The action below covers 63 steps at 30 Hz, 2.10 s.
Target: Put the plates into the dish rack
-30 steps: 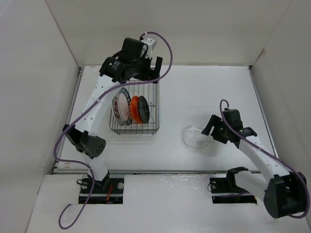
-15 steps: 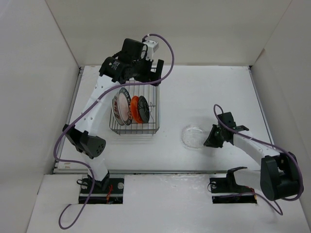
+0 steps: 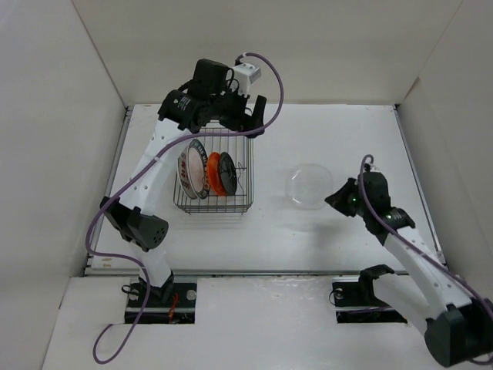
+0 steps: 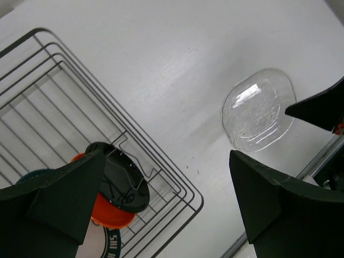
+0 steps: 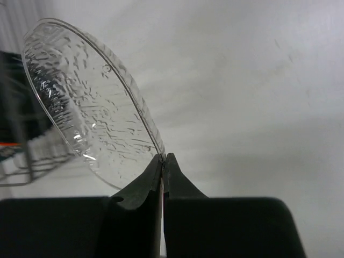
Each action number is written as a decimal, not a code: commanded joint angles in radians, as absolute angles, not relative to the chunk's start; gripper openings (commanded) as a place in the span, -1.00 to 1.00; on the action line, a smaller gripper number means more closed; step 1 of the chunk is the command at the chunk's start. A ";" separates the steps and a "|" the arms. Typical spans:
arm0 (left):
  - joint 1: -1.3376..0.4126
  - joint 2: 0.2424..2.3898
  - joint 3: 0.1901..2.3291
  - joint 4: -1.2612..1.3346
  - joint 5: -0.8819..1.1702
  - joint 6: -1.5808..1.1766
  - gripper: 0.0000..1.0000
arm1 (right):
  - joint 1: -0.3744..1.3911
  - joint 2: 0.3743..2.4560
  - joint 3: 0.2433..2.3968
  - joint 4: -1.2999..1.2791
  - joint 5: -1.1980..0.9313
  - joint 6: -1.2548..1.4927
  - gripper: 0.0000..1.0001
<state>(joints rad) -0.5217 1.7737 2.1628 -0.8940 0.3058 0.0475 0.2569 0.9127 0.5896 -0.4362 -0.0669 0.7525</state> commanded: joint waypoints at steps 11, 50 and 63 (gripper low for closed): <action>-0.604 1.861 2.181 -0.796 0.672 0.221 1.00 | 0.307 0.834 0.782 -0.134 -0.129 0.689 -1.00; -0.658 1.572 1.744 -0.805 -0.555 -0.276 -0.91 | 0.348 0.926 0.781 -0.270 0.057 0.673 1.00; -0.658 1.540 1.689 -0.795 -0.549 -0.367 -1.00 | 0.368 0.927 0.736 -0.279 0.091 0.703 1.00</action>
